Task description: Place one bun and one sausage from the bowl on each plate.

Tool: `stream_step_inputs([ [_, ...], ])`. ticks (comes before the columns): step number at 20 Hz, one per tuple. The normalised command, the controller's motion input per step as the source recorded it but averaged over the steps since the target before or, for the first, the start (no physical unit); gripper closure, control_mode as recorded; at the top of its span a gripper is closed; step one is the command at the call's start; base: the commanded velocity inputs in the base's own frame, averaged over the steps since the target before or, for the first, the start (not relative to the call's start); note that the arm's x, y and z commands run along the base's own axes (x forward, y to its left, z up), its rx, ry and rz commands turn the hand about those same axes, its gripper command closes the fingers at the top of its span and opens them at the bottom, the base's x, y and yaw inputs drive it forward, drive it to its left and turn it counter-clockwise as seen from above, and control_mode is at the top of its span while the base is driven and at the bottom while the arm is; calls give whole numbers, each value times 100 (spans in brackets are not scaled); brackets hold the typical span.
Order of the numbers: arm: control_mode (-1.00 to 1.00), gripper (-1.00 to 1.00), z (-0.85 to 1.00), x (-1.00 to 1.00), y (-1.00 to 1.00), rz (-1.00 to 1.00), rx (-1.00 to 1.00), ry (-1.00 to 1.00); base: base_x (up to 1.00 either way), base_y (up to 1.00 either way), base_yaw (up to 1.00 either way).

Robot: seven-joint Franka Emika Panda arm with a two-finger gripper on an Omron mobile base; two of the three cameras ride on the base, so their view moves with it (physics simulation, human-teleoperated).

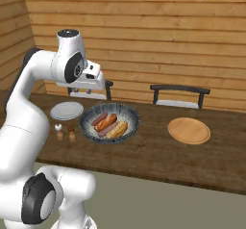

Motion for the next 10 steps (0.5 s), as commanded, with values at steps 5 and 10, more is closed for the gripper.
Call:
stream_step_inputs([
  [5, -100, -100, -28, -4, -8, -4, 0, 0, 0, 0, 0],
  [10, -100, -100, -54, 38, -30, -18, 0, 0, 0, 0, 0],
])
